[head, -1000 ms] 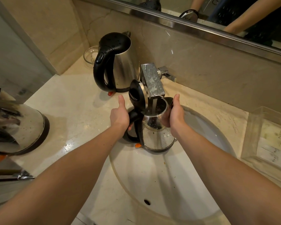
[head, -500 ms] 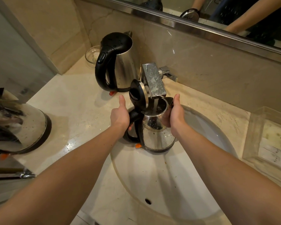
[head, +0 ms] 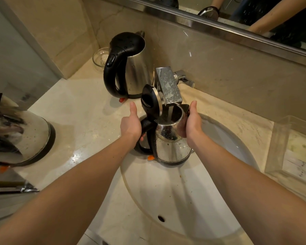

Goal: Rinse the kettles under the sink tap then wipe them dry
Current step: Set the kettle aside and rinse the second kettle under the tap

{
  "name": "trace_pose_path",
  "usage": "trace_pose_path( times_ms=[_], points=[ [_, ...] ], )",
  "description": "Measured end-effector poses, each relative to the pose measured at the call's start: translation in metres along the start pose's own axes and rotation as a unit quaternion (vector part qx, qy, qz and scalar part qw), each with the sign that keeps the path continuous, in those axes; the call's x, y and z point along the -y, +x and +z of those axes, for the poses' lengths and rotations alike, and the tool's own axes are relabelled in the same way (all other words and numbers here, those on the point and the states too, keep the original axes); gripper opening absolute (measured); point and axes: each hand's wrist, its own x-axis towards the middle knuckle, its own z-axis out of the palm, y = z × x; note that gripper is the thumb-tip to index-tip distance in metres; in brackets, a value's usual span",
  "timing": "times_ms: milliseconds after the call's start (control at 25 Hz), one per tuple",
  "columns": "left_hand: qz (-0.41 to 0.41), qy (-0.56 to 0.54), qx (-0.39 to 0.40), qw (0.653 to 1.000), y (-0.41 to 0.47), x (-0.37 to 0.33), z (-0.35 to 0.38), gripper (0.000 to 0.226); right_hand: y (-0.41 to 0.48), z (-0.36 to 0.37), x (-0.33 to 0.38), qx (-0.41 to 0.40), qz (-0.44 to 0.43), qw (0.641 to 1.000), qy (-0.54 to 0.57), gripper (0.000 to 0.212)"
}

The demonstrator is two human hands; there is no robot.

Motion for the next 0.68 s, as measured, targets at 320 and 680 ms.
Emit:
trace_pose_path(
  times_ms=[320, 680],
  points=[
    [0.003, 0.003, -0.001, 1.0, 0.0019, -0.0006, 0.0009, 0.076, 0.0002, 0.0023, -0.0018, -0.004, -0.01, 1.0, 0.016, 0.061],
    [0.005, 0.009, 0.0, 1.0, 0.0014, 0.0001, -0.0001, 0.078, -0.0057, 0.0044, 0.0, -0.005, -0.005, 1.0, 0.007, 0.067]
  ],
)
